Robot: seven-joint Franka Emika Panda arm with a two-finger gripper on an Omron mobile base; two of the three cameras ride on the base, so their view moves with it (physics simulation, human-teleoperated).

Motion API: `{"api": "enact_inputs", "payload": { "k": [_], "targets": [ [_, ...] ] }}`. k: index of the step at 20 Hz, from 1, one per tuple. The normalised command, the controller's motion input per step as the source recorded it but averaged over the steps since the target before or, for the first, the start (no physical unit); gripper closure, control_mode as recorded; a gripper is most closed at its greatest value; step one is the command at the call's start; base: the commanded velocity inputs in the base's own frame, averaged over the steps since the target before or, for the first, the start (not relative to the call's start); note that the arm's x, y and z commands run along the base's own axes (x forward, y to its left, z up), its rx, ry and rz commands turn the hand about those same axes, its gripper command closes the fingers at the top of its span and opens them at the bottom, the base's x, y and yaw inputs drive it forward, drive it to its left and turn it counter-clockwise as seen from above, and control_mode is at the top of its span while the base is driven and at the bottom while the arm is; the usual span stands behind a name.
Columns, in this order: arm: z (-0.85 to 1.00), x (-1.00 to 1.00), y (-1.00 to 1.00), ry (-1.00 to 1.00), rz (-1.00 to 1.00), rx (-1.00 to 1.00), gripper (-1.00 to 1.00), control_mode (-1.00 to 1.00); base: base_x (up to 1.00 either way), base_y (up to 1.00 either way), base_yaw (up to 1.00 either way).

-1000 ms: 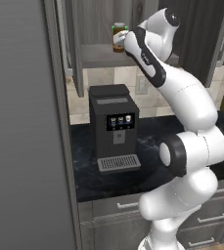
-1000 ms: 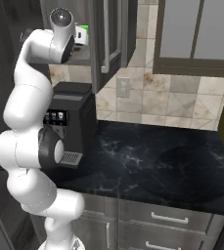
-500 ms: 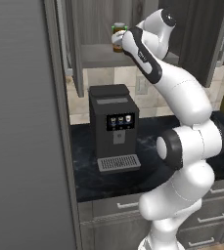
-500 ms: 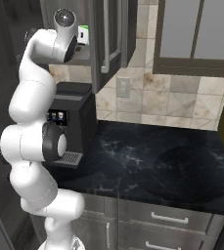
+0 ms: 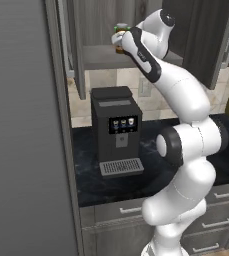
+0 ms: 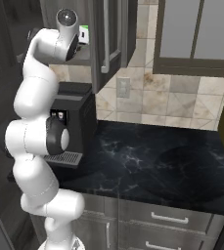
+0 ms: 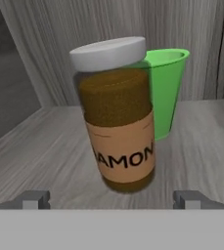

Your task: Take the cinnamon bottle from the cabinet and place it on the dining table, next to the plate with the cupcake. Then take the chocolate from the dining counter and place it on the cupcake plate.

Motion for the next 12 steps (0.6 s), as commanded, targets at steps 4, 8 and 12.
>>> {"api": "enact_inputs", "payload": {
  "k": [4,8,12],
  "targets": [
    [-0.01,0.20,0.03,0.00,0.00,0.00,-1.00,-1.00,0.00,0.00,0.00],
    [-0.04,0.18,0.02,0.00,0.00,0.00,-1.00,-1.00,0.00,0.00,0.00],
    [-0.03,0.20,0.00,0.00,0.00,0.00,-1.00,-1.00,0.00,0.00,0.00]
  ]
}}
